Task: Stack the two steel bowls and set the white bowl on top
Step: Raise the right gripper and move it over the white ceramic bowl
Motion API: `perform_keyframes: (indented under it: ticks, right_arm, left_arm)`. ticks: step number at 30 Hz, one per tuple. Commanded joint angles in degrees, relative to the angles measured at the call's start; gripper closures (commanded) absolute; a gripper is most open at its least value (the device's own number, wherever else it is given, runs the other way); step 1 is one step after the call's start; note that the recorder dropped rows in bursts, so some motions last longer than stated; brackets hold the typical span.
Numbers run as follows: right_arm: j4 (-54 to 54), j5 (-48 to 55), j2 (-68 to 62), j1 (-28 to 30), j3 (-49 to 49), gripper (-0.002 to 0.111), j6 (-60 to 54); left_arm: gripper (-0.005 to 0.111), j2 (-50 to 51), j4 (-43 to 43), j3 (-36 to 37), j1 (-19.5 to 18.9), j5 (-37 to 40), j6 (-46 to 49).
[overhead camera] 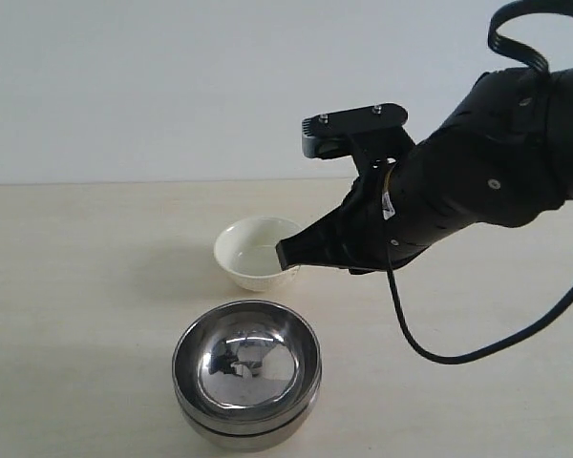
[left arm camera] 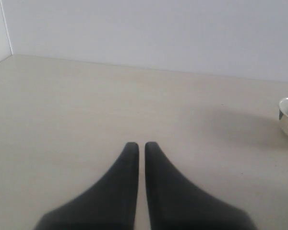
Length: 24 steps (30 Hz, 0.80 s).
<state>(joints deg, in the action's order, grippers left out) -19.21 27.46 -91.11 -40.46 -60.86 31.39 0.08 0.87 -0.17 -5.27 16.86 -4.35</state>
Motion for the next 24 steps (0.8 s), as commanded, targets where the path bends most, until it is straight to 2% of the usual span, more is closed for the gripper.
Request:
perform_keyframes:
  ticks: [1,9,12,16,17,18,24]
  right_arm:
    - [-2.57,0.16,0.70,-0.05,0.20,0.108,1.24]
    - [-3.30,1.80,0.59,-0.05,-4.13,0.108,1.31]
    - [-4.10,3.62,0.59,-0.05,-6.50,0.095,1.31]
    - [-4.70,3.84,0.36,-0.05,-8.58,0.061,1.90]
    - [-4.85,3.67,0.24,-0.05,-8.88,0.057,2.17]
    - [-5.53,3.79,-0.02,-0.05,-9.31,0.054,2.56]
    - [-12.94,4.48,-2.85,-0.05,-10.73,0.057,8.70]
  left_arm:
    - [0.102,-0.08,-0.09,0.17,-0.18,-0.06,-0.41]
    - [0.102,-0.08,-0.09,0.17,-0.18,-0.06,-0.41]
    - [0.102,-0.08,-0.09,0.17,-0.18,-0.06,-0.41]
    - [0.102,-0.08,-0.09,0.17,-0.18,-0.06,-0.41]
    - [0.102,-0.08,-0.09,0.17,-0.18,-0.06,-0.41]
    - [0.102,-0.08,-0.09,0.17,-0.18,-0.06,-0.41]
    - [0.102,-0.08,-0.09,0.17,-0.18,-0.06,-0.41]
